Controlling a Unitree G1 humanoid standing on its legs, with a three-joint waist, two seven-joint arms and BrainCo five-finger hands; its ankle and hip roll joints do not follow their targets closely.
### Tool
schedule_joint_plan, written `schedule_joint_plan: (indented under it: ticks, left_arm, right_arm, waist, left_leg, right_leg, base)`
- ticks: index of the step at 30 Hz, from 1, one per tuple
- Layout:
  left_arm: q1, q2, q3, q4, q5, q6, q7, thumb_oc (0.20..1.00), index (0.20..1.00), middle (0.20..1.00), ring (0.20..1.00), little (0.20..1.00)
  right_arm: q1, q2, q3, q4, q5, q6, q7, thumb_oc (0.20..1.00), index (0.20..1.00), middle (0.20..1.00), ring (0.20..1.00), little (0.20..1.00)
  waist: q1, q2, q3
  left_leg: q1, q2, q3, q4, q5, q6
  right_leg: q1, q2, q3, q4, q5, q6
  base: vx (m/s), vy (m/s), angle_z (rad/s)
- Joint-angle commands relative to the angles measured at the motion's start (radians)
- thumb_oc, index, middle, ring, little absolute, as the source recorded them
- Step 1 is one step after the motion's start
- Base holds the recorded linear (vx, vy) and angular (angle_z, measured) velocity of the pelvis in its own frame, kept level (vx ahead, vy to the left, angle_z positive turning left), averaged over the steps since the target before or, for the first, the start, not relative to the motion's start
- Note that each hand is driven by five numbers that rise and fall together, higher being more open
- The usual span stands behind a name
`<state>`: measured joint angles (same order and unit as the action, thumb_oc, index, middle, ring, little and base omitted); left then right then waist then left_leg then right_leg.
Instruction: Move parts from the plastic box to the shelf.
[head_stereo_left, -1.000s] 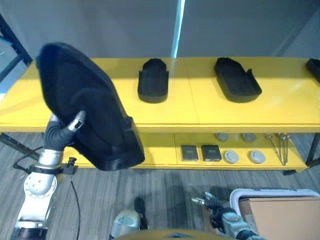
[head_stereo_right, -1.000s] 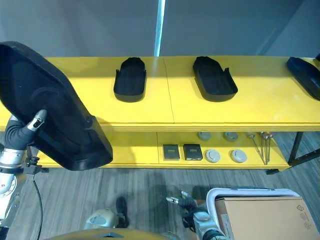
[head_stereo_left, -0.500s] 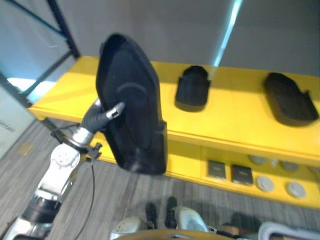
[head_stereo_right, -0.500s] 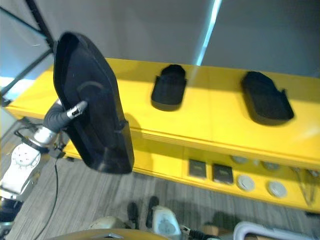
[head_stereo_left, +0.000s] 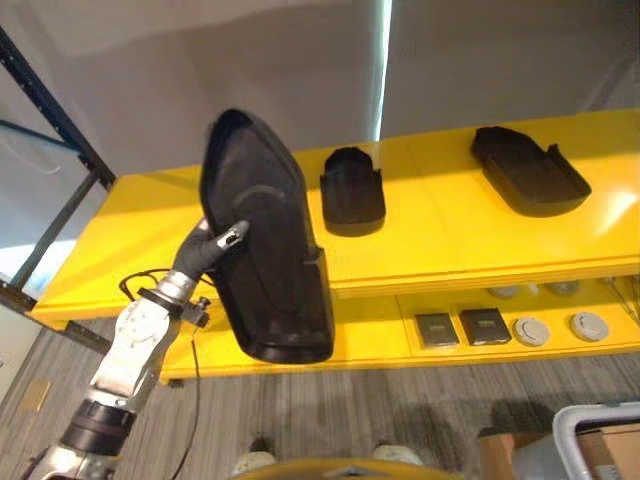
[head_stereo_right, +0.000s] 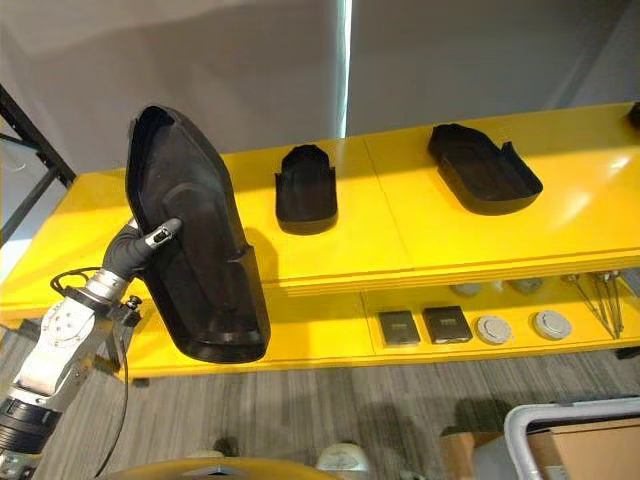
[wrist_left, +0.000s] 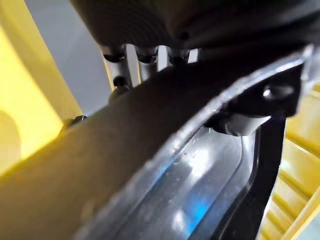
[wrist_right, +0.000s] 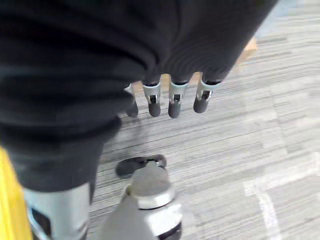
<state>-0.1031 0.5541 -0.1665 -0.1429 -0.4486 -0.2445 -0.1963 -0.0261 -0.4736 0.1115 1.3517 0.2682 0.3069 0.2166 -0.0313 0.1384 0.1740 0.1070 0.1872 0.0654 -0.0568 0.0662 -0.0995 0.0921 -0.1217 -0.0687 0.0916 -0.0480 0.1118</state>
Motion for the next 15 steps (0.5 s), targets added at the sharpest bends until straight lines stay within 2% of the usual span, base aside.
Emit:
schedule_joint_plan:
  ticks: [1, 2, 3, 5, 6, 8, 10, 13, 14, 15]
  left_arm:
    - [-0.093, 0.075, 0.055, -0.078, -0.022, -0.008, 0.017, 0.200, 0.200, 0.200, 0.200, 0.200]
    - [-0.097, 0.077, 0.053, -0.076, -0.022, -0.007, 0.018, 0.200, 0.200, 0.200, 0.200, 0.200]
    - [-0.117, 0.087, 0.043, -0.072, -0.019, 0.012, 0.024, 0.200, 0.200, 0.200, 0.200, 0.200]
    - [-0.128, 0.101, 0.046, -0.068, -0.023, 0.032, 0.033, 0.200, 0.200, 0.200, 0.200, 0.200]
    - [-0.126, 0.104, 0.051, -0.068, -0.027, 0.035, 0.035, 0.200, 0.200, 0.200, 0.200, 0.200]
    - [-0.116, 0.112, 0.066, -0.069, -0.043, 0.036, 0.042, 0.200, 0.200, 0.200, 0.200, 0.200]
    - [-0.105, 0.112, 0.062, -0.057, -0.056, 0.016, 0.050, 0.200, 0.200, 0.200, 0.200, 0.200]
    - [-0.091, 0.098, 0.064, -0.059, -0.051, 0.011, 0.060, 0.200, 0.200, 0.200, 0.200, 0.200]
    - [-0.075, 0.079, 0.070, -0.066, -0.032, 0.003, 0.073, 0.200, 0.200, 0.200, 0.200, 0.200]
    - [-0.071, 0.065, 0.071, -0.070, -0.011, -0.005, 0.080, 0.200, 0.200, 0.200, 0.200, 0.200]
  right_arm:
    - [-0.040, 0.111, -0.001, 0.014, 0.080, -0.015, -0.113, 1.000, 1.000, 1.000, 1.000, 1.000]
    - [-0.039, 0.112, -0.002, 0.013, 0.083, -0.016, -0.116, 1.000, 1.000, 1.000, 1.000, 1.000]
    - [-0.039, 0.123, -0.009, 0.006, 0.089, -0.010, -0.135, 1.000, 1.000, 1.000, 1.000, 1.000]
    - [-0.037, 0.142, -0.013, 0.003, 0.057, -0.018, -0.160, 1.000, 1.000, 1.000, 1.000, 1.000]
    - [-0.039, 0.146, -0.012, 0.002, 0.048, -0.024, -0.165, 1.000, 1.000, 1.000, 1.000, 1.000]
    - [-0.043, 0.157, 0.001, -0.007, 0.041, -0.028, -0.165, 1.000, 1.000, 1.000, 1.000, 1.000]
    - [-0.020, 0.170, 0.008, -0.020, 0.053, -0.049, -0.172, 1.000, 1.000, 1.000, 1.000, 1.000]
    - [-0.010, 0.178, 0.011, -0.025, 0.051, -0.055, -0.130, 1.000, 1.000, 1.000, 1.000, 1.000]
    - [-0.003, 0.184, 0.032, -0.026, -0.001, -0.062, -0.089, 1.000, 1.000, 1.000, 1.000, 1.000]
    - [-0.002, 0.179, 0.053, -0.032, -0.004, -0.066, -0.074, 1.000, 1.000, 1.000, 1.000, 1.000]
  waist:
    - [0.024, -0.078, 0.023]
    - [0.025, -0.079, 0.023]
    - [0.028, -0.081, 0.022]
    - [0.039, -0.083, 0.021]
    - [0.042, -0.082, 0.021]
    - [0.042, -0.074, 0.022]
    - [0.017, -0.072, 0.019]
    - [0.010, -0.078, 0.017]
    - [0.010, -0.090, 0.019]
    - [0.013, -0.097, 0.020]
  left_leg:
    - [0.001, -0.066, 0.008, 0.056, -0.092, 0.047]
    - [0.000, -0.069, 0.008, 0.057, -0.094, 0.050]
    - [0.001, -0.091, 0.013, 0.056, -0.100, 0.063]
    - [0.009, -0.115, 0.053, 0.045, -0.106, 0.078]
    - [0.015, -0.119, 0.070, 0.036, -0.104, 0.083]
    - [0.028, -0.126, 0.106, -0.004, -0.091, 0.096]
    - [0.030, -0.157, 0.080, -0.030, -0.093, 0.121]
    - [0.027, -0.182, 0.061, -0.030, -0.099, 0.129]
    - [0.028, -0.206, 0.060, -0.030, -0.110, 0.133]
    - [0.020, -0.219, 0.055, -0.030, -0.115, 0.134]
  right_leg:
    - [0.012, -0.158, -0.054, -0.038, 0.091, 0.035]
    - [0.010, -0.161, -0.053, -0.037, 0.093, 0.036]
    - [-0.003, -0.185, -0.061, -0.022, 0.122, 0.038]
    - [-0.031, -0.240, -0.128, 0.027, 0.200, 0.051]
    - [-0.037, -0.244, -0.146, 0.042, 0.209, 0.054]
    - [-0.053, -0.201, -0.169, 0.073, 0.180, 0.051]
    - [-0.074, -0.063, -0.133, 0.083, 0.106, 0.033]
    - [-0.087, 0.016, -0.138, 0.068, 0.069, 0.008]
    - [-0.084, 0.062, -0.154, -0.001, 0.058, -0.018]
    - [-0.073, 0.076, -0.144, -0.053, 0.068, -0.029]
  base:
    - [0.07, 0.334, -0.36]
    - [0.05, 0.282, -0.12]
    - [0.03, 0.272, 0.17]
    - [0.04, 0.312, 0.08]
    - [0.03, 0.264, -0.18]
    - [0.04, 0.247, -0.49]
    - [0.09, 0.210, -0.50]
    - [0.09, 0.041, 0.16]
    - [0.10, -0.074, 0.37]
    - [0.08, -0.092, 0.29]
